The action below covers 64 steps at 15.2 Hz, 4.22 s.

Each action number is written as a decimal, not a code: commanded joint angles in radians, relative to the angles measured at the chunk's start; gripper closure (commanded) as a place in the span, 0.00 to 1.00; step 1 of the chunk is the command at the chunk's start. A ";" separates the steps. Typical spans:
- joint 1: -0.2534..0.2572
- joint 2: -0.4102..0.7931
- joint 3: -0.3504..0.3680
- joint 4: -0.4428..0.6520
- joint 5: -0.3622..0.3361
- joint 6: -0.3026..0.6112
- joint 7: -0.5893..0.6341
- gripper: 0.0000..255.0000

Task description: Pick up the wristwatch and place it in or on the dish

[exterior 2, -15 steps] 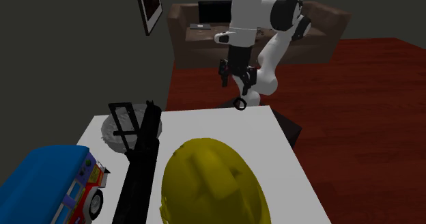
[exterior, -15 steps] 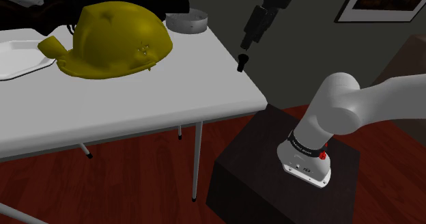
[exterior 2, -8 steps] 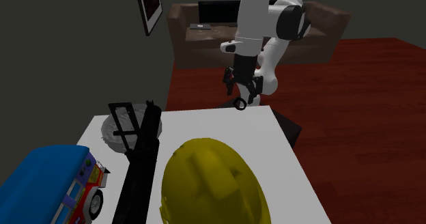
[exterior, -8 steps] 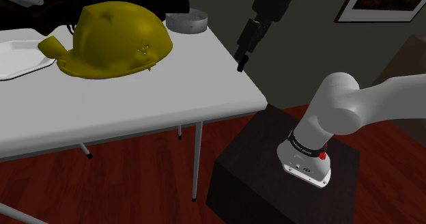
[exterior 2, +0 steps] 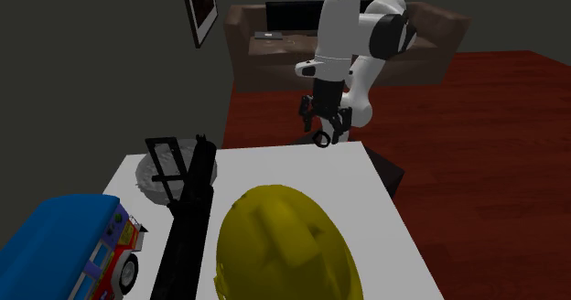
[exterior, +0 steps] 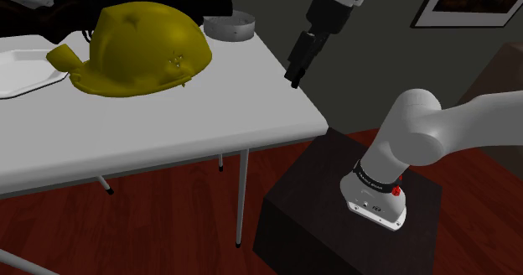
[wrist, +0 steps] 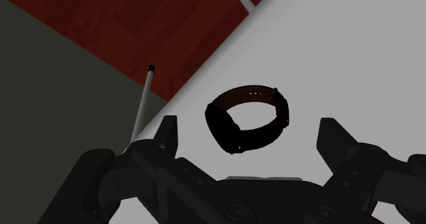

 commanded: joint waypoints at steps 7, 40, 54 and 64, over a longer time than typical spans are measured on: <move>0.000 0.000 0.000 0.000 0.000 0.000 0.000 1.00; -0.059 0.309 -0.092 0.474 -0.088 -0.176 -0.052 1.00; -0.114 0.793 -0.193 0.887 -0.132 -0.126 -0.198 1.00; -0.152 1.165 -0.236 1.332 -0.119 -0.208 -0.268 1.00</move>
